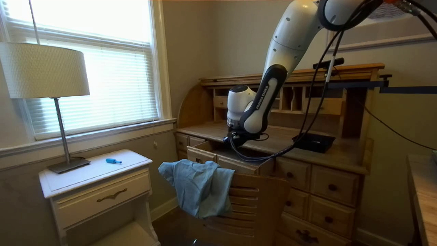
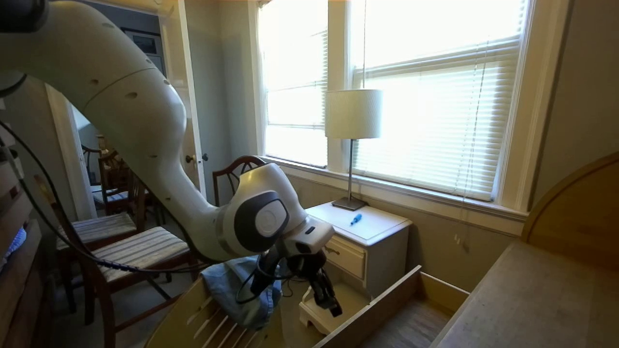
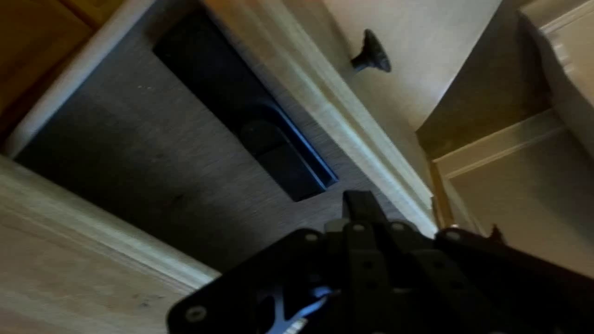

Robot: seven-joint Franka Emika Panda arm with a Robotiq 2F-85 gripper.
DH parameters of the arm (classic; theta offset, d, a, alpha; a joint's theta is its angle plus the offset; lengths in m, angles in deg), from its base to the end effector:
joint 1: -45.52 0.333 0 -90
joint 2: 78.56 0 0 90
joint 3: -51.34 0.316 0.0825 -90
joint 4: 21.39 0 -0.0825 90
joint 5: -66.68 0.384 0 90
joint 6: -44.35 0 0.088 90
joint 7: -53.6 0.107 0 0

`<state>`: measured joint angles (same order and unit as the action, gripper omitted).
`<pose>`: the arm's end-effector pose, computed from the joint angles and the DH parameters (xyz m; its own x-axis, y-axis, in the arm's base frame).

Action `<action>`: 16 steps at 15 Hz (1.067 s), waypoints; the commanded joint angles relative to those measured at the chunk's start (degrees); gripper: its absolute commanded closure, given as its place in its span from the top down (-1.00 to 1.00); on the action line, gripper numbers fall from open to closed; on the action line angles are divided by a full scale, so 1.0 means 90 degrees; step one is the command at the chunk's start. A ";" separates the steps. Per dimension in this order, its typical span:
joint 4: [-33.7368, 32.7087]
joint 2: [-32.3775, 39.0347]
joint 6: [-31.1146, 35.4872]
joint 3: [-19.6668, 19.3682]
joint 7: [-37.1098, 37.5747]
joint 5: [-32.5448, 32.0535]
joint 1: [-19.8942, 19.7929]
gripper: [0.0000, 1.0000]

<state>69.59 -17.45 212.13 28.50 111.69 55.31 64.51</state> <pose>0.6967 0.0089 0.0693 0.7132 -0.5171 0.4732 -0.6059 -0.7943 0.0454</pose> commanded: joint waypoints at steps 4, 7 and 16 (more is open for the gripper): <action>0.0664 -0.0398 0.1352 0.1742 -0.2293 0.0602 -0.1288 -1.00; 0.0679 -0.0441 0.0849 0.2823 -0.3415 0.1092 -0.2154 -1.00; 0.0317 -0.0342 -0.1658 0.0985 -0.2857 0.1671 -0.0734 -1.00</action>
<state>72.94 -20.51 203.91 41.05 83.87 70.12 54.41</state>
